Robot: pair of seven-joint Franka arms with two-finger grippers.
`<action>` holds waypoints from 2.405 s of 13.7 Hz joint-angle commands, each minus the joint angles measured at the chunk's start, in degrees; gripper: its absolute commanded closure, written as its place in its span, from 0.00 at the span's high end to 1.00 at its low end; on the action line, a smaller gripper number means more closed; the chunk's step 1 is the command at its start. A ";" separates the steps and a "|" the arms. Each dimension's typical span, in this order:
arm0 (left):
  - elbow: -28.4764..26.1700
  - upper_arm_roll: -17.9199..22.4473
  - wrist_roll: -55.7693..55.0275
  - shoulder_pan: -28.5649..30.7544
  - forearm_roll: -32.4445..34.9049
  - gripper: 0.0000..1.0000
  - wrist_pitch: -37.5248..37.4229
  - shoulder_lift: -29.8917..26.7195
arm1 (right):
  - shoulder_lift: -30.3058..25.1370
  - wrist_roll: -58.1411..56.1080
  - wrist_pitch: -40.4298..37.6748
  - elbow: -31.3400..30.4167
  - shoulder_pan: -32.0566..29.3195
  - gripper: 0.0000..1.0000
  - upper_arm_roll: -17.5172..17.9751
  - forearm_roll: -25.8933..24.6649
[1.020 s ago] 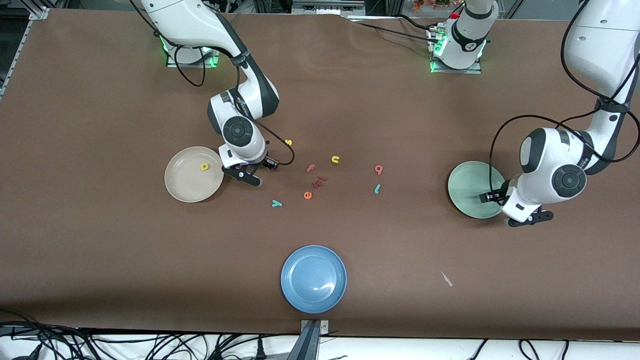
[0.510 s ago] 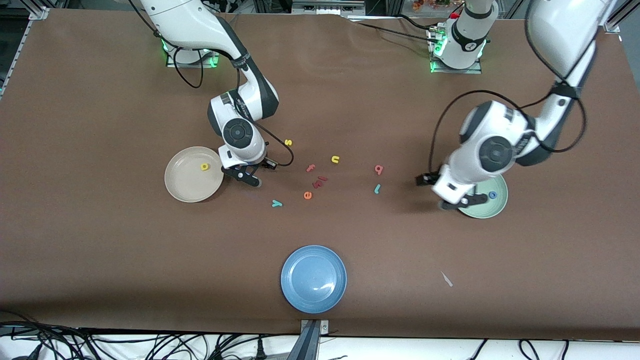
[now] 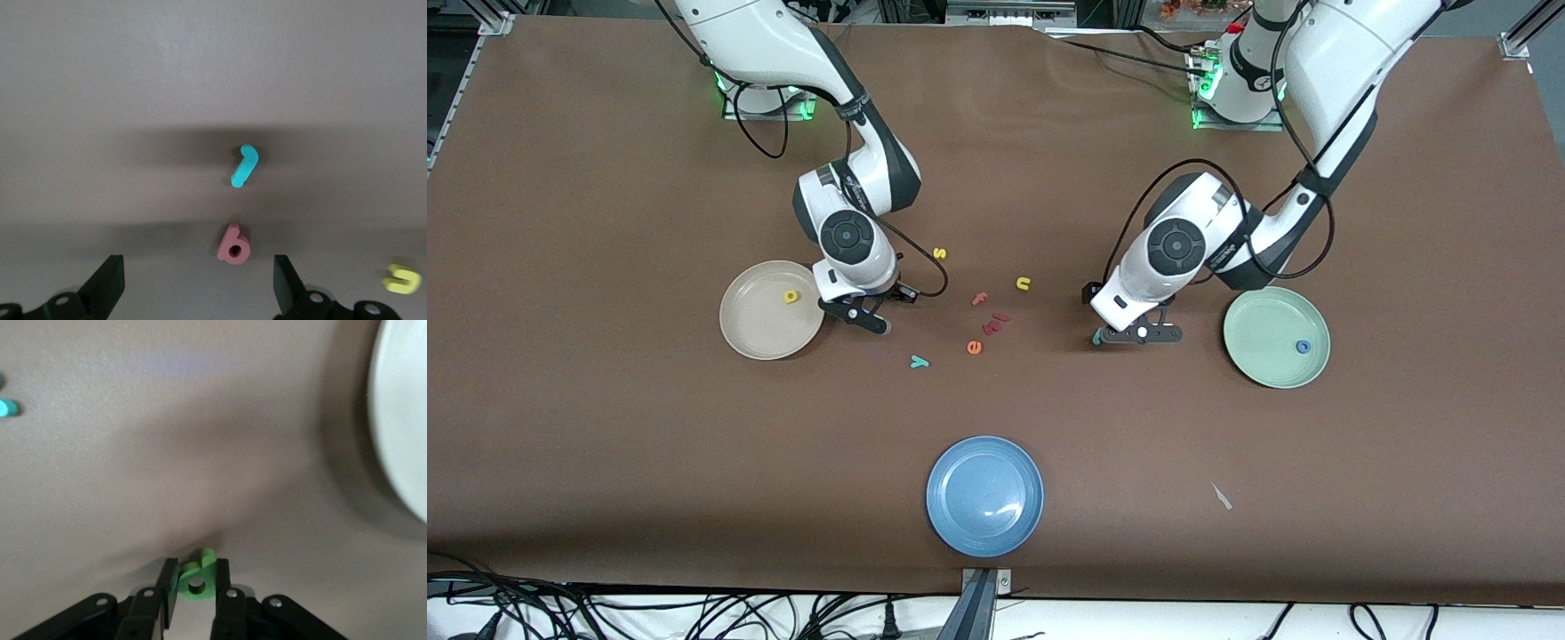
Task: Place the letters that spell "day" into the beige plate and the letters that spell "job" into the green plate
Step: 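Grasp the green letter with the right gripper while the left gripper grasps the pink b, then drop the green letter on the cream plate while the left gripper drops the pink b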
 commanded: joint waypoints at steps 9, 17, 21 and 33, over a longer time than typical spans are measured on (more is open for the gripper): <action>0.92 0.90 -0.92 -3.37 5.02 0.75 3.11 5.87 | -2.24 -35.23 -12.02 0.46 -4.68 0.17 -13.27 0.09; 1.10 1.43 -1.01 -3.46 6.77 0.45 2.85 6.40 | 0.23 -45.00 -13.07 0.90 -10.76 1.00 -11.70 0.97; 1.10 1.43 -2.32 -3.11 6.33 0.03 2.41 6.14 | -2.40 -45.18 -14.48 3.79 -10.68 1.00 -8.28 0.97; 7.16 -3.85 19.97 20.69 2.20 0.00 -24.40 -4.68 | 9.80 -26.49 -11.95 26.56 -7.87 1.00 2.02 2.81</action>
